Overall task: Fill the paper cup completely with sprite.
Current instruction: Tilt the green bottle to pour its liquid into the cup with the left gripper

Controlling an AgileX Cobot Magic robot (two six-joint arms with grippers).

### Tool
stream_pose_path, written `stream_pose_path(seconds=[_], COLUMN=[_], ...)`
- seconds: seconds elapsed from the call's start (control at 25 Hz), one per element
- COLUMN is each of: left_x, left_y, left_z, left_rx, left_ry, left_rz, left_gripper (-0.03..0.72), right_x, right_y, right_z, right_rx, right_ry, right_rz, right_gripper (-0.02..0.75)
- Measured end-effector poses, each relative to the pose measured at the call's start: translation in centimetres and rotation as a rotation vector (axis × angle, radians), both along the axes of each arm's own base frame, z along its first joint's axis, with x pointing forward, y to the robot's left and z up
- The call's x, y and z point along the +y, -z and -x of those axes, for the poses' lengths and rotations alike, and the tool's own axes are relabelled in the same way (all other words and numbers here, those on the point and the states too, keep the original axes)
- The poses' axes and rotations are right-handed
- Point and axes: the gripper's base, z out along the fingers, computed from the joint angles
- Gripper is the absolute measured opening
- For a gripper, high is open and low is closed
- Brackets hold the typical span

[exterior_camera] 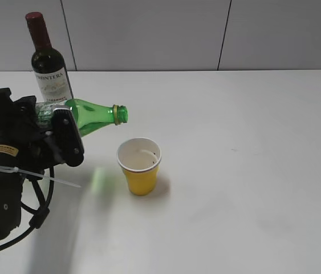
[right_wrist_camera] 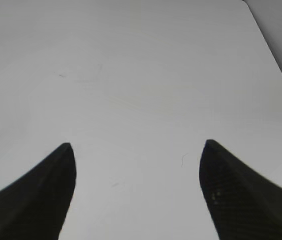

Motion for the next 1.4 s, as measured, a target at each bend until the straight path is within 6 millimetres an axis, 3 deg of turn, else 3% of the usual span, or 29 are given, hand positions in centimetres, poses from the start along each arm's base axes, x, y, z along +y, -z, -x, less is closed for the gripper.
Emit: stream_pose_path(seconds=[1.4], left_x=[-0.06], left_y=[0.16], left_z=[-0.06], left_rx=[0.025], left_ry=[0.041], left_rz=[-0.155], left_gripper=[0.447], right_x=[0.00], right_y=[0.00], right_z=[0.00], right_rx=[0.000], right_ry=[0.000], right_rz=[0.000], right_gripper=[0.594])
